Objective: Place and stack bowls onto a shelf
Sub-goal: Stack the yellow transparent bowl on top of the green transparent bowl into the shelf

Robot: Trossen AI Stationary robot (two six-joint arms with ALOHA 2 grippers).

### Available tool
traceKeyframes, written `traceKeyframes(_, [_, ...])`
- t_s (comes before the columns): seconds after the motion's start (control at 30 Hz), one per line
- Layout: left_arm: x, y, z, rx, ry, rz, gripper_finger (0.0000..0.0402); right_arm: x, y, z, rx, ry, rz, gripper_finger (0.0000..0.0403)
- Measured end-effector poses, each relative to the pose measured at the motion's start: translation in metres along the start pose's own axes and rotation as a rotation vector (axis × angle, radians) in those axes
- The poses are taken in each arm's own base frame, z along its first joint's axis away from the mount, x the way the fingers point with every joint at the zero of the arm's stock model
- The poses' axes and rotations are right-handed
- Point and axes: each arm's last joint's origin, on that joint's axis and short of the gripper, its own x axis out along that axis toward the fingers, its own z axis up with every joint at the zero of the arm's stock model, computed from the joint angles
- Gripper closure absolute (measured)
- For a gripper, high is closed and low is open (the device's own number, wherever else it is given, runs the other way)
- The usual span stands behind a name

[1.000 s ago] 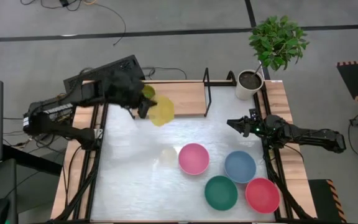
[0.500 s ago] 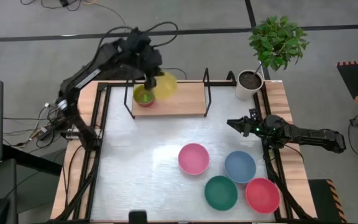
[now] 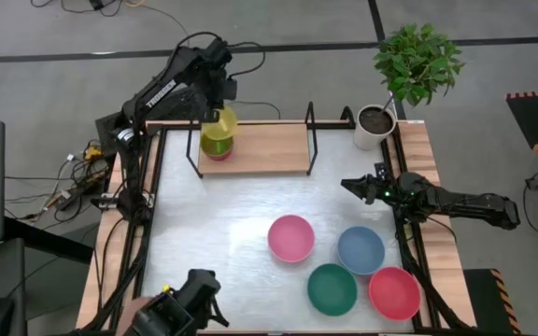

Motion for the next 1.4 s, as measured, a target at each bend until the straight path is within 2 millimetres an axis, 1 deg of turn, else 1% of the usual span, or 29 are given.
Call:
traceKeyframes(0.1, [0.000,0.001,-0.002,0.055,0.009,-0.002,0.0401,0.000,0.000,0.000,0.003,-0.001,-0.001,0.0200])
traceKeyframes(0.27, [0.000,-0.007,-0.005,0.255,0.070,-0.064,0.0401,0.001,-0.001,-0.001,0.003,0.008,-0.018,0.0200])
traceKeyframes(0.37, [0.000,-0.010,-0.005,0.353,0.076,-0.094,0.0401,0.003,-0.002,-0.002,0.000,0.020,-0.034,0.0200])
traceKeyframes(0.5, [0.002,-0.011,0.000,0.406,0.062,-0.088,0.0401,0.005,-0.004,-0.004,-0.005,0.039,-0.059,0.0200])
traceKeyframes(0.6, [0.011,-0.012,0.005,0.421,0.067,-0.109,0.0401,0.006,-0.005,-0.005,-0.007,0.052,-0.077,0.0200])
traceKeyframes(0.7, [0.024,-0.011,0.011,0.430,0.070,-0.121,0.0401,0.007,-0.007,-0.006,-0.010,0.063,-0.090,0.0200])
traceKeyframes(0.83, [0.038,-0.008,0.014,0.423,0.121,-0.118,0.0401,0.007,-0.007,-0.007,0.004,0.069,-0.100,0.0200])
traceKeyframes(0.9, [0.039,-0.008,0.014,0.417,0.144,-0.111,0.0401,0.007,-0.007,-0.007,0.011,0.068,-0.099,0.0200])
traceKeyframes(1.03, [0.037,-0.009,0.012,0.408,0.119,-0.143,0.0401,0.007,-0.007,-0.007,0.012,0.068,-0.099,0.0200])
traceKeyframes(1.23, [0.039,-0.010,0.012,0.415,0.106,-0.158,0.0401,0.007,-0.007,-0.007,0.016,0.068,-0.099,0.0200])
traceKeyframes(1.3, [0.042,-0.011,0.011,0.413,0.116,-0.170,0.0401,0.007,-0.007,-0.007,0.016,0.068,-0.099,0.0200])
traceKeyframes(1.4, [0.054,-0.013,0.007,0.405,0.160,-0.198,0.0401,0.007,-0.007,-0.007,0.015,0.068,-0.100,0.0200])
